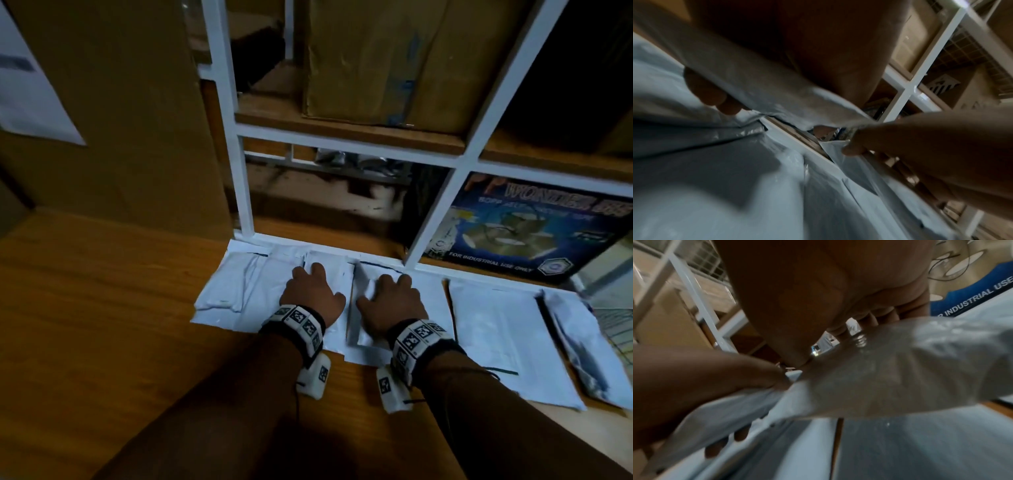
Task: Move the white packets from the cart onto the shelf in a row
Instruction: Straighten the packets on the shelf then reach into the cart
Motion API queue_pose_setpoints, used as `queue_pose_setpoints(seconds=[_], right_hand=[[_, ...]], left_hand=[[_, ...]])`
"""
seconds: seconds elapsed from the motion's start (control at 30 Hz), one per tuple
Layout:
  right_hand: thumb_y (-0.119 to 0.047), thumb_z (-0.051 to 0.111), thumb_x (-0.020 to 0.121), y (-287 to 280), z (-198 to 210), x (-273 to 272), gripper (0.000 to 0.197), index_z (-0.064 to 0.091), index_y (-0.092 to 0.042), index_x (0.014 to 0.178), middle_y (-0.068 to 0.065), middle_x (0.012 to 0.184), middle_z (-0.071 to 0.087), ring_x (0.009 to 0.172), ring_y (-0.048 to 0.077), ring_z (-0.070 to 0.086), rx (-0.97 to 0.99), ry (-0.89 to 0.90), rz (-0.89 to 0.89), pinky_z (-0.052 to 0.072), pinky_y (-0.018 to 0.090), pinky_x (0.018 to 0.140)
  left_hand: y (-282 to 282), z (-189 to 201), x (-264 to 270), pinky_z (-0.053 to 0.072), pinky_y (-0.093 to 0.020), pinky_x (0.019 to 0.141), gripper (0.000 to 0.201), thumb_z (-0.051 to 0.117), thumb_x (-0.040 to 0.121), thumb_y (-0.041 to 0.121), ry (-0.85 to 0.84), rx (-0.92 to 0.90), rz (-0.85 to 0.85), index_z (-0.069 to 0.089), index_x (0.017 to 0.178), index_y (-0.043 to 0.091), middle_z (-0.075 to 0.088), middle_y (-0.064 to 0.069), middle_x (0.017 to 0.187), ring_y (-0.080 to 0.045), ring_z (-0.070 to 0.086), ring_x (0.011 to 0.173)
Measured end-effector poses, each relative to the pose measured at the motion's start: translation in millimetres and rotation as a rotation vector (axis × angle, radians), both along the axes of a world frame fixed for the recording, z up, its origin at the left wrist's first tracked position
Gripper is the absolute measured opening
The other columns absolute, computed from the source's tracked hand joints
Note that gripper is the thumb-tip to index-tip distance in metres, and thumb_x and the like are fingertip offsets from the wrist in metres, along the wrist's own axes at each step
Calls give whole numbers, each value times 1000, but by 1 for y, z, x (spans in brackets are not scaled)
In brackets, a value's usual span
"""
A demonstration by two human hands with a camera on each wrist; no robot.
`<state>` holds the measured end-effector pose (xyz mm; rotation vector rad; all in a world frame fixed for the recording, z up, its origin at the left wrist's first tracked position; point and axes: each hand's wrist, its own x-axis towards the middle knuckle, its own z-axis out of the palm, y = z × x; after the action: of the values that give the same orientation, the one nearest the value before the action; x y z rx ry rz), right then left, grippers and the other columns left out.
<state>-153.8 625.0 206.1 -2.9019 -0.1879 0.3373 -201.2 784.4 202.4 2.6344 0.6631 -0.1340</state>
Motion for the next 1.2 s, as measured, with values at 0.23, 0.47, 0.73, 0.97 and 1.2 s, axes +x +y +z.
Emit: queue_pose_setpoints(seconds=[0.23,0.47,0.73,0.97,1.2], right_hand=[[-78,4,85,6,-50,15,91,47,-23,144,12,148,48,132,39,41,-173,-63,163,40,56,104],[-61,35,97,-1,-42,-8,58,40,-35,148,7,160,33,137,37,40,-270,-120,211,40,56,103],[-69,23,98,-12,-45,-7,64,35,-41,155,4,162,38,147,35,32,-156,-90,186,31,58,110],[-62,32,97,-81,-16,1,62,58,-29,142,9,144,55,131,37,47,-51,-217,87,42,52,99],[-59,43,101,-221,9,10,51,61,-26,137,6,141,56,130,34,45,-49,-233,-64,43,48,99]], left_hand=[[-9,-28,11,50,-48,94,85,48,83,73,-16,204,-112,39,146,17,37,-15,140,-34,42,125],[-7,-53,6,43,-46,96,56,49,93,48,-25,392,-401,48,143,23,45,-9,140,-32,41,128],[-14,-36,12,34,-54,99,64,47,91,60,27,454,-343,41,147,30,46,-9,144,-33,40,131],[-71,6,32,46,-46,91,52,47,94,56,-71,407,-428,55,132,21,53,-11,131,-34,53,116],[-207,28,61,52,-43,89,46,43,95,56,-96,336,-624,61,121,23,60,-8,124,-31,62,110]])
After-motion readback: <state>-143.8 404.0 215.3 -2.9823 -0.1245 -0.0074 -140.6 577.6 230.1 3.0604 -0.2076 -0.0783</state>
